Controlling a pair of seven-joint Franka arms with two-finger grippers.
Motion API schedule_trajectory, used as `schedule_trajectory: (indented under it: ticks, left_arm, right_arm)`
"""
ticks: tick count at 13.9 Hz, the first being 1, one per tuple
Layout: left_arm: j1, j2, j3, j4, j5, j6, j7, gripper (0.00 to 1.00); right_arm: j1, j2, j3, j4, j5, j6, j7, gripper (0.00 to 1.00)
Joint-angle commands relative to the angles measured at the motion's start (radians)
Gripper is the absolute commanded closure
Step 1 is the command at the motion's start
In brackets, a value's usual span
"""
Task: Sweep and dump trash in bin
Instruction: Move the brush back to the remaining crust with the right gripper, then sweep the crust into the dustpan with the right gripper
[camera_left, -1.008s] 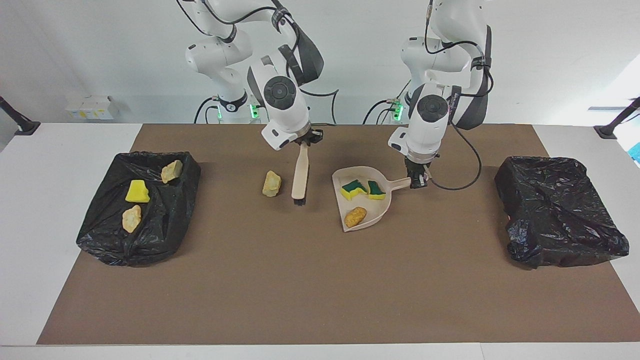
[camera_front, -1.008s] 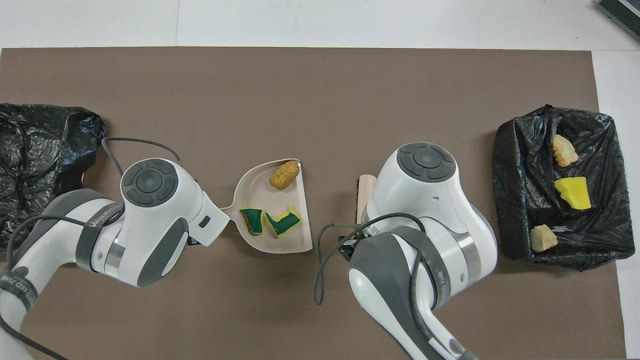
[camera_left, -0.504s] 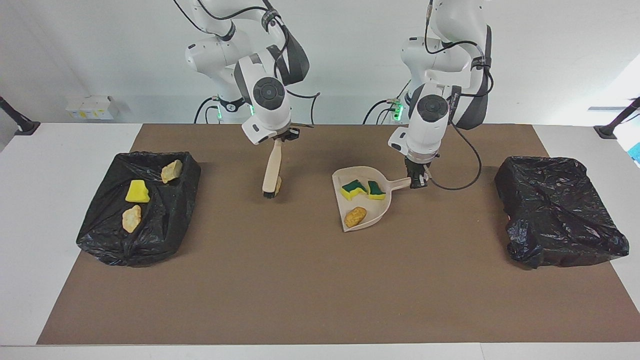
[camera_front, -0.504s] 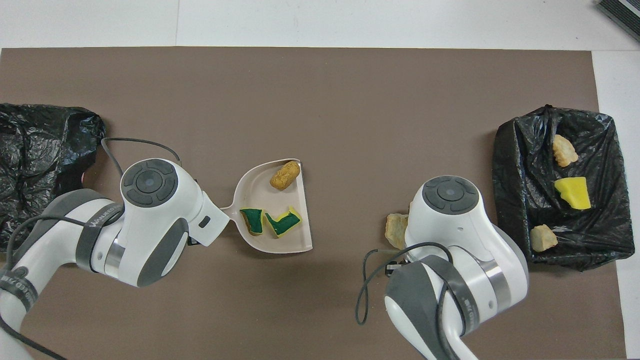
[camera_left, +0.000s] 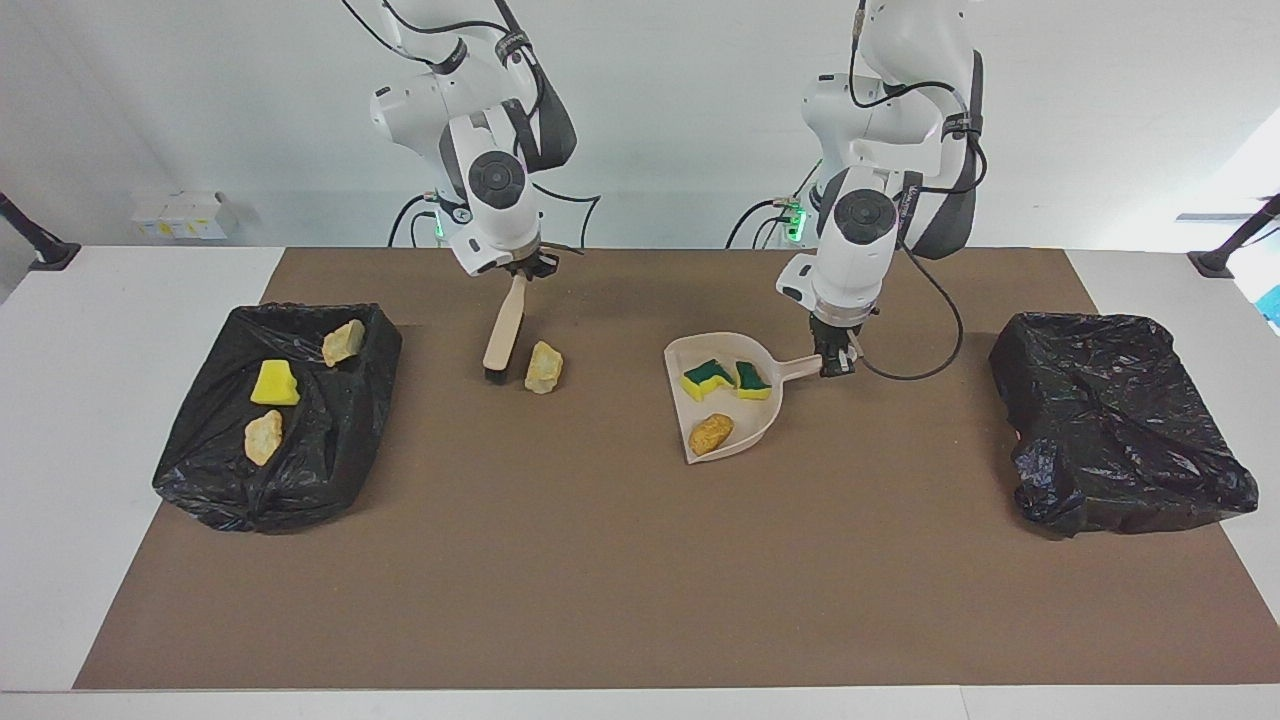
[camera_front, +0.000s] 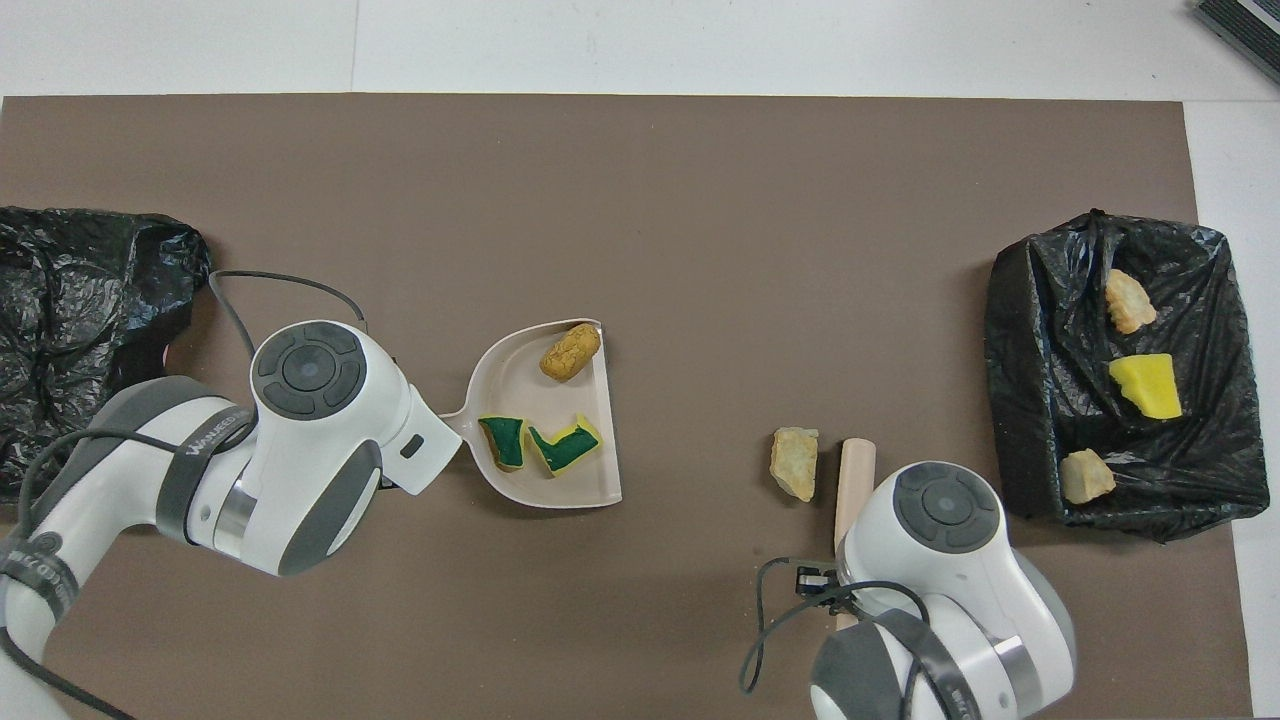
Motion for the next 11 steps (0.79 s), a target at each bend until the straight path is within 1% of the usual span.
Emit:
schedule_trajectory:
  ticks: [1, 4, 7, 11]
  left_arm:
    - [-0.009, -0.023, 0.008, -0.036, 0.034, 0.023, 0.0, 1.0]
    - [-0.006, -0.017, 0.008, -0.045, 0.034, 0.025, -0.002, 1.0]
    - [-0.002, -0.017, 0.008, -0.046, 0.034, 0.025, -0.002, 1.0]
    - [0.0, -0.017, 0.008, -0.046, 0.034, 0.027, -0.002, 1.0]
  right_arm:
    - [0.018, 0.042, 0.009, 0.004, 0.026, 0.089, -0.007, 1.0]
    - [0.069, 0.145, 0.009, 0.093, 0.092, 0.126, -0.009, 1.0]
    - [0.159, 0.269, 0.01, 0.197, 0.19, 0.22, 0.016, 1.0]
    - [0.254, 0.399, 0.012, 0.377, 0.241, 0.232, 0.101, 1.0]
